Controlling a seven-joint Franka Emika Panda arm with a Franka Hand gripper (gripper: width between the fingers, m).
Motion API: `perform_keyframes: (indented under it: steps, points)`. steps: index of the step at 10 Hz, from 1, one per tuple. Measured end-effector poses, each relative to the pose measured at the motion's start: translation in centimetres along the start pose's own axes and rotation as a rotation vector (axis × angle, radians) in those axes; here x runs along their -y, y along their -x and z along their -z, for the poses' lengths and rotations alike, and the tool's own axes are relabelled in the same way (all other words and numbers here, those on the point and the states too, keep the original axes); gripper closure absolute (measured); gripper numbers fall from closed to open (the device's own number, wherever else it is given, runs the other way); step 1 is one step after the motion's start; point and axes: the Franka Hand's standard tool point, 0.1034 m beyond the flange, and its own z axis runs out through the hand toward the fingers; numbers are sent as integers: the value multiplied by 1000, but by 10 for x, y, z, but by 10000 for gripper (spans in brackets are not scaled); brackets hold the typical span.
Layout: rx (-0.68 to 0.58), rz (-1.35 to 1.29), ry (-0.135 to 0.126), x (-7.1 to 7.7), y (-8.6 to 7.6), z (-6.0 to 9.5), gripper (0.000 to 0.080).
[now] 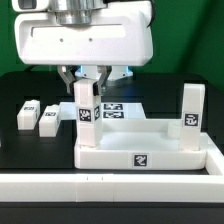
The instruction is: Assemble desk
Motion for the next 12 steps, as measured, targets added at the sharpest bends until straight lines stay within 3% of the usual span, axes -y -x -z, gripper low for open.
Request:
perform_keyframes:
  steps: [4, 7, 8, 9, 10, 12]
  points:
    - [1, -355, 0, 2, 1, 0, 509]
    - [1, -340, 0, 3, 1, -1, 508]
    - [2, -322, 0, 4, 2, -1, 280]
    - [1, -285, 3, 5, 3, -1, 280]
    - [0, -155, 4, 7, 3, -2, 173]
    - [1, -16, 3, 6, 3, -2, 157]
